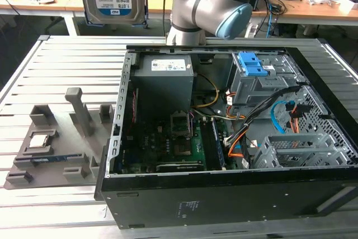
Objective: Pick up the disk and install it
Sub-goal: 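Pick up the disk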
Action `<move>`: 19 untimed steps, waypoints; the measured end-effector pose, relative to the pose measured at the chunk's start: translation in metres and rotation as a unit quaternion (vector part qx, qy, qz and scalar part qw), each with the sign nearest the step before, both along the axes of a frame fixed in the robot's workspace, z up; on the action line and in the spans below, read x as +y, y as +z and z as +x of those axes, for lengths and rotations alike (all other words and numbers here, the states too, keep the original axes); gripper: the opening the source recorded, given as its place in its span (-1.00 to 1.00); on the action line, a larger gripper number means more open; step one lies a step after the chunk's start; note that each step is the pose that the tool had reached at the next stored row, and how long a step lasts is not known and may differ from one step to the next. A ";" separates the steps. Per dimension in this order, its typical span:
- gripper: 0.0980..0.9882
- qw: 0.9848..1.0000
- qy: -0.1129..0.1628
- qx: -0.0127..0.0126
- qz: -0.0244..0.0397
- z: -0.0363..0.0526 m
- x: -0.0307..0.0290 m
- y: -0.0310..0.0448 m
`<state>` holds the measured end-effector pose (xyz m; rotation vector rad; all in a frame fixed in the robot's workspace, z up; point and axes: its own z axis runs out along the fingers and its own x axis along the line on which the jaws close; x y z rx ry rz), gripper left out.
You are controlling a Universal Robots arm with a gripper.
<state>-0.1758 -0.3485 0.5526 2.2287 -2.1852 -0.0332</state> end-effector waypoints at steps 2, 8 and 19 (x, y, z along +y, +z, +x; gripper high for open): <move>-0.40 1.000 0.000 0.000 0.000 0.0121 0.0009 0.0000; -0.40 1.000 0.000 0.000 0.000 0.0282 0.0023 0.0001; -0.40 0.999 0.000 0.000 0.050 0.0330 -0.0021 -0.0007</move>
